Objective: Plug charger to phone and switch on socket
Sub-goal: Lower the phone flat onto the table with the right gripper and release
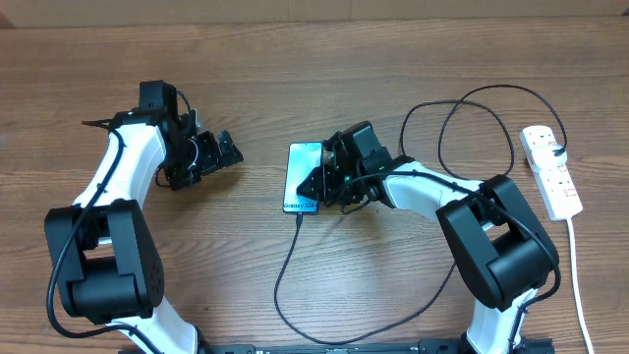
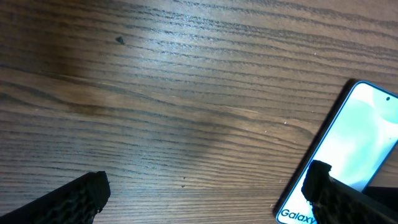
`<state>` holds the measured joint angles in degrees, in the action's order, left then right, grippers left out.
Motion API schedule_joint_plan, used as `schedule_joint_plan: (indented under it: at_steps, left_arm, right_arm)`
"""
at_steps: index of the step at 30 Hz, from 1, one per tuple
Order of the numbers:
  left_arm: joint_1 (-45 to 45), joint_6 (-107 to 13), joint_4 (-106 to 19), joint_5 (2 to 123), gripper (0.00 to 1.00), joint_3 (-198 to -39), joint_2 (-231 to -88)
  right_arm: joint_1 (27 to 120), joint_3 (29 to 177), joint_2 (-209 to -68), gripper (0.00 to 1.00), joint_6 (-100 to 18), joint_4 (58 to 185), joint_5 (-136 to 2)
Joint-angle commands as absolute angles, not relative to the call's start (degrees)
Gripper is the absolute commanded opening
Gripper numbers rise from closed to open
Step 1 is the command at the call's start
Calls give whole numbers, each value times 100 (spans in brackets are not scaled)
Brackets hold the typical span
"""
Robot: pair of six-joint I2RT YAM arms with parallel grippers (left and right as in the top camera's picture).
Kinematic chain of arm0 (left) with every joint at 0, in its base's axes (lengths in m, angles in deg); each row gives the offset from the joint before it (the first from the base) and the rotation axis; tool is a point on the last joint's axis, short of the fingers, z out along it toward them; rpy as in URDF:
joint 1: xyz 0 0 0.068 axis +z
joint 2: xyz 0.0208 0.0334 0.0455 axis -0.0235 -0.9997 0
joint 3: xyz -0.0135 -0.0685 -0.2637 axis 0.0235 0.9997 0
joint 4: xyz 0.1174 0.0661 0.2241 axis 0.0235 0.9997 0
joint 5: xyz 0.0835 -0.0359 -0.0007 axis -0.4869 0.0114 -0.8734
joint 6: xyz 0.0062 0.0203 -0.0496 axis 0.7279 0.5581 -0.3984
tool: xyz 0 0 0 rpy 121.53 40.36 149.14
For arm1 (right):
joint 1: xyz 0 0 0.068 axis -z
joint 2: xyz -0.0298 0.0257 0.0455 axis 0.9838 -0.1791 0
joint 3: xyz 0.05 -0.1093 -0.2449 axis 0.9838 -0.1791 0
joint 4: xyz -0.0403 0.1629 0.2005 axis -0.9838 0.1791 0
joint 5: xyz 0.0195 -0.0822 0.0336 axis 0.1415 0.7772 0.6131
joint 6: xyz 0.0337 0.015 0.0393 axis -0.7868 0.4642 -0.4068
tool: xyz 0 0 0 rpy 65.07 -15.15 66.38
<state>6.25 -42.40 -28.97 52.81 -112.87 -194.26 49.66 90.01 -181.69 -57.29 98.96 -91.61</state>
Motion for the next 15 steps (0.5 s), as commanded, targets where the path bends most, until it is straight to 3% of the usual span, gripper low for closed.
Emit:
schedule_joint_plan:
  at_steps: [1,11,15]
  left_arm:
    - [621,-4275,-2908,5222,100,-11290,-19304]
    - [621,-4275,-2908,5225,100,-11290,-19304]
    - [621,-4275,-2908,5222,100,-11290,-19304]
  right_arm:
    - [4957,8913,-18302,48,-5659,9975,-8527]
    - [4970,8915,-18302,51,-5661,9907,-8041]
    - [4986,8922,-18293,69,-5667,9909,-8000]
